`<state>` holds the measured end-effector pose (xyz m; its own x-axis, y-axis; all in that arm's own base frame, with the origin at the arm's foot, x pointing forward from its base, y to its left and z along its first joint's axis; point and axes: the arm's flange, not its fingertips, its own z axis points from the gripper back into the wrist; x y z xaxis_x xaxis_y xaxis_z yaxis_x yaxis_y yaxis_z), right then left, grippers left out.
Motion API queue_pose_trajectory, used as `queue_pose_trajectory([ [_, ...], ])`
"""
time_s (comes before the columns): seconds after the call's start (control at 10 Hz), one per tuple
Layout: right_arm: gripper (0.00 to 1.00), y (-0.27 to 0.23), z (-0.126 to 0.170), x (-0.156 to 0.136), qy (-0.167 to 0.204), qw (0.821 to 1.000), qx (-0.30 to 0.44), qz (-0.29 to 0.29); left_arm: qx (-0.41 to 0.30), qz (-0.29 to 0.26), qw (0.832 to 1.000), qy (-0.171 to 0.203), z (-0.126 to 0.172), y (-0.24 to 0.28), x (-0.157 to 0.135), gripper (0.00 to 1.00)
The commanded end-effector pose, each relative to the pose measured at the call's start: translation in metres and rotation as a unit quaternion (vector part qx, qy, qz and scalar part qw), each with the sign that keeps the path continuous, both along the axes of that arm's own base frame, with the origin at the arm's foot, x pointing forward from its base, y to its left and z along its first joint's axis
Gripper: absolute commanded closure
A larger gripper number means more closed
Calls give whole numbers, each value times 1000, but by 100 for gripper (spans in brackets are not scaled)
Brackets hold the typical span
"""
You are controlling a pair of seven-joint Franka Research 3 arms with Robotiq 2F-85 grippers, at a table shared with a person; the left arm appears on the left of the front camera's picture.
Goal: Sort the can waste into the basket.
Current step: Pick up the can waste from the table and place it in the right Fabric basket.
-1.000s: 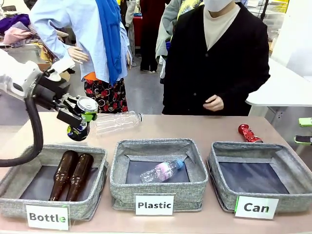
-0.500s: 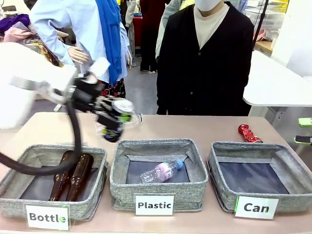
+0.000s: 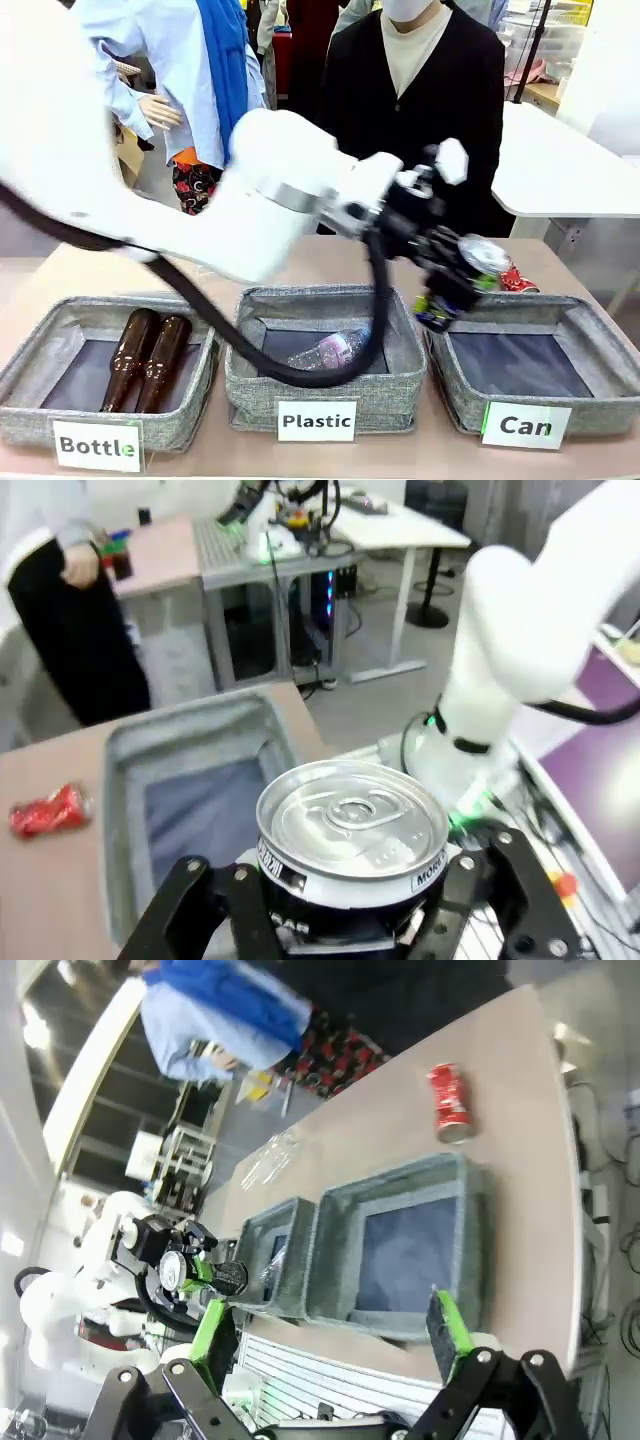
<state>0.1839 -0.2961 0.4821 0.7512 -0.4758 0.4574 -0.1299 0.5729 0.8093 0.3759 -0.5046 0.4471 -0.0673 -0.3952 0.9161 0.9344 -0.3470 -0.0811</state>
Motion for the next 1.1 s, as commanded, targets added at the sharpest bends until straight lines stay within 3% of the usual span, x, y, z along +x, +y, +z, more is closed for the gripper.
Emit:
queue_pose_trajectory([
  [0.0,0,-19,-20,-15,-2,999,21,-30,2,17,999,-37,0,-65,17,86],
  [0.1,0,-25,-31,-31,-12,998,39,-37,4,9,999,-50,-9,-97,12,86],
  [0.2,0,-34,-42,-49,-21,997,46,-52,0,21,996,-91,-21,-122,7,86],
  [0.3,0,-26,-18,-33,2,999,22,-43,17,17,995,-96,-32,-134,6,86],
  [0.9,0,-26,-18,-33,2,999,22,-43,20,35,996,-79,-33,-133,33,86],
  [1.0,0,-26,-18,-33,2,999,22,-43,18,32,996,-85,-33,-131,34,61],
])
